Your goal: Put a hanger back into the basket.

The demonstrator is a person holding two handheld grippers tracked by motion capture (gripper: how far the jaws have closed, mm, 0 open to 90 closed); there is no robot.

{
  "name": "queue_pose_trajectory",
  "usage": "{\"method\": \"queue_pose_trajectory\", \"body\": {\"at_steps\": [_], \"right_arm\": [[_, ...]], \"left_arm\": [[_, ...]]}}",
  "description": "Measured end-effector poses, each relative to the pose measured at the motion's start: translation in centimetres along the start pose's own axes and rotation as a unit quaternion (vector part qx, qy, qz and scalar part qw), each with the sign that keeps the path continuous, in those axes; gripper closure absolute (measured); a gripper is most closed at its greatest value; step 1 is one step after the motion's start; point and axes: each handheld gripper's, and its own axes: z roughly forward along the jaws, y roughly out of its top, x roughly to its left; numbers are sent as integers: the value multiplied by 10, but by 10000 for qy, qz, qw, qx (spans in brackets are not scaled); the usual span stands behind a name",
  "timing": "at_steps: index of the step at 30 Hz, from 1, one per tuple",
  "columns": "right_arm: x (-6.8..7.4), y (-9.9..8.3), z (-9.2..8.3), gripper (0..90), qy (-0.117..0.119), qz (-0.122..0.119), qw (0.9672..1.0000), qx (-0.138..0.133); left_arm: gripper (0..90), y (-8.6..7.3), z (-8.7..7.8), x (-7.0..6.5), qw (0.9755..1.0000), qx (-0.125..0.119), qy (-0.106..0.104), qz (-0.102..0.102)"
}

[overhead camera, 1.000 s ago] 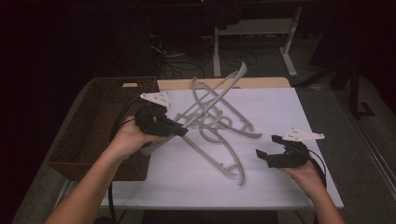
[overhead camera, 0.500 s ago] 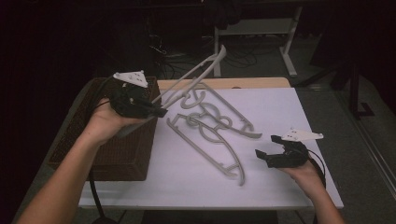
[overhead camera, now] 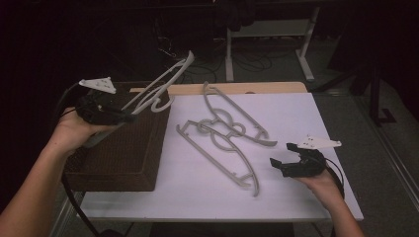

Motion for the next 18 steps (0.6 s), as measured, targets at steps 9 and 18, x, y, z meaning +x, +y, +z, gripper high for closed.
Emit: {"method": "queue_pose_trajectory", "body": {"at_steps": [9, 18], "right_arm": [[0, 0, 2, 129, -20, -15, 10000, 33], [0, 0, 3, 129, -28, -23, 10000, 69]], "left_arm": [[821, -39, -5, 24, 9992, 130, 139, -358], [821, -72, 4, 42, 9978, 236, 107, -612]]}}
